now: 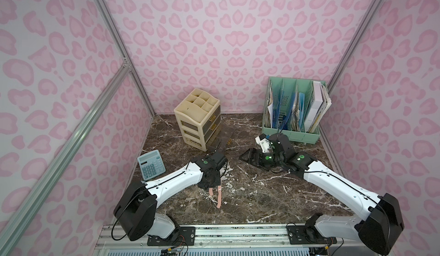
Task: Place the fruit knives into the drawer by color
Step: Pick up the fruit knife from the center of the board, then place the fruit knife in the storage box.
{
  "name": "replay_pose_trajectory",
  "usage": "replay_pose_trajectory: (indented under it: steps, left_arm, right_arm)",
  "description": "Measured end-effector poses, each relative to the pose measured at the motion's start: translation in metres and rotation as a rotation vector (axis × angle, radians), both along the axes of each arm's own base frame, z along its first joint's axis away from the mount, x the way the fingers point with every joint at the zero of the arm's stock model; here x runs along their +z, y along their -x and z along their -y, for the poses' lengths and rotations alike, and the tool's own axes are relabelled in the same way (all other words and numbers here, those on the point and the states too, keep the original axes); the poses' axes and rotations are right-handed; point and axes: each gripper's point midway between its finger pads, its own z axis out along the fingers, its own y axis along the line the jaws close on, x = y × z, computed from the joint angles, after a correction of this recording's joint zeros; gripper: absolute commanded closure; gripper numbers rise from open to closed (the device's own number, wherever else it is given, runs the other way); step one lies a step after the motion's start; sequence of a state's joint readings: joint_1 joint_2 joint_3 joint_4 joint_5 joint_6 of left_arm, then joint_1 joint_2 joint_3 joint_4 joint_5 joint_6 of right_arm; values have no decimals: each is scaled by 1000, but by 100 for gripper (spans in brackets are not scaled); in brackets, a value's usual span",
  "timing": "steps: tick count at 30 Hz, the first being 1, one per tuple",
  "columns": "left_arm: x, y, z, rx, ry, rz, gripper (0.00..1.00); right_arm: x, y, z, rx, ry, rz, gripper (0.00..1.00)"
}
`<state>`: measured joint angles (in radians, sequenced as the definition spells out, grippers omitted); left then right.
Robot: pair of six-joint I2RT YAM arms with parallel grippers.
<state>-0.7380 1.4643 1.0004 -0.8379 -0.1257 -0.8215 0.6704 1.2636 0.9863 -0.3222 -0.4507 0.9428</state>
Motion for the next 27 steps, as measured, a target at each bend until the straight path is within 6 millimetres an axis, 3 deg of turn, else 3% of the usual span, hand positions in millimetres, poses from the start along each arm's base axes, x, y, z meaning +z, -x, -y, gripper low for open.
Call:
replay_pose_trajectory:
  steps: [5, 11, 19, 27]
  left_arm:
    - [16, -28, 7, -17, -47, 20, 100]
    - [31, -57, 2, -26, -68, 26, 100]
    - [58, -107, -5, -71, -117, 71, 100]
    - [60, -133, -8, -165, -192, 71, 100]
  right_arm:
    - [10, -6, 7, -42, -59, -8, 3]
    - [21, -11, 10, -62, -99, 3, 3]
    - [20, -13, 14, -77, -109, -3, 3]
    - [20, -15, 14, -87, -120, -16, 3]
